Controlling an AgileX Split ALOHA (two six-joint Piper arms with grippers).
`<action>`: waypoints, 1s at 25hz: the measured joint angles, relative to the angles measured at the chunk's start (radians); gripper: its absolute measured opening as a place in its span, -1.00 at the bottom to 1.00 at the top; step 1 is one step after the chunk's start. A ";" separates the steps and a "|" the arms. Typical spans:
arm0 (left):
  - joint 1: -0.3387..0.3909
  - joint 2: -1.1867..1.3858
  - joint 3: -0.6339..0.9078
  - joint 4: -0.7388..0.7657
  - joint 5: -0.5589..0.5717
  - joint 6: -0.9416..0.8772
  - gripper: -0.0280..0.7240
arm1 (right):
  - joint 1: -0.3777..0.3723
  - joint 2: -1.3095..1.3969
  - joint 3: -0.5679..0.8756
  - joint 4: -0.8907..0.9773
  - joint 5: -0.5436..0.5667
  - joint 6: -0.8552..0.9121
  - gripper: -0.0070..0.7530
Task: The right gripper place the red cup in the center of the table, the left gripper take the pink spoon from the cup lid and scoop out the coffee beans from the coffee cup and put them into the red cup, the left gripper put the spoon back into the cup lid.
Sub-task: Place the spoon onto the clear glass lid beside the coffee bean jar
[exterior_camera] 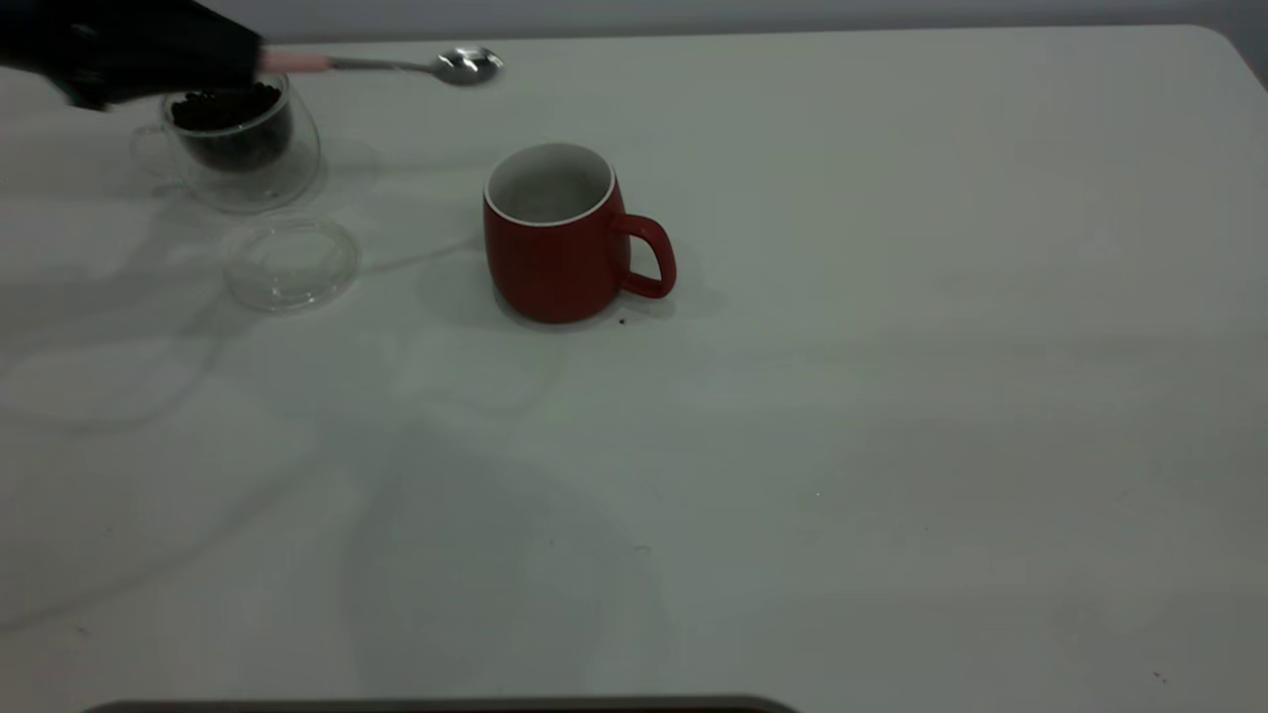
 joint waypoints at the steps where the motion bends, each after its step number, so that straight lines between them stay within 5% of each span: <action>1: 0.022 -0.020 0.025 -0.007 0.001 -0.002 -0.60 | 0.000 0.000 0.000 0.000 0.000 0.000 0.57; 12: 0.295 -0.031 0.178 -0.005 0.002 -0.027 -0.60 | 0.000 0.000 0.000 0.000 0.000 0.000 0.57; 25: 0.317 0.126 0.178 0.002 -0.089 -0.043 -0.60 | 0.000 0.000 0.000 0.000 0.000 0.000 0.57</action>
